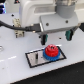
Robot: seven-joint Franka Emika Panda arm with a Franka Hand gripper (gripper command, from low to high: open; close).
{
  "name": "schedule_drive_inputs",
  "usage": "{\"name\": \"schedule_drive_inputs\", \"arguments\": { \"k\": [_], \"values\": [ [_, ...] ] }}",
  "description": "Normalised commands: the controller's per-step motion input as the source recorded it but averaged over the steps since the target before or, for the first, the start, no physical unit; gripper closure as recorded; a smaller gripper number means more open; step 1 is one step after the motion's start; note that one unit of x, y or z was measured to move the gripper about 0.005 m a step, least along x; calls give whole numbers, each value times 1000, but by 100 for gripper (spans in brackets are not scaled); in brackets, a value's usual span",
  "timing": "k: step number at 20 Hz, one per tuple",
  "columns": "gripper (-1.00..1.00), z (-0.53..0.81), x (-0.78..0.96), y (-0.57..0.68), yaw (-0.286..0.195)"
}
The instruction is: Insert the blue gear onto the right peg, followed by the red gear
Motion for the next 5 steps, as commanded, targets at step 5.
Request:
{"name": "schedule_drive_inputs", "arguments": {
  "k": [5],
  "values": [
    [-100,5,-2,-12,0]
  ]
}}
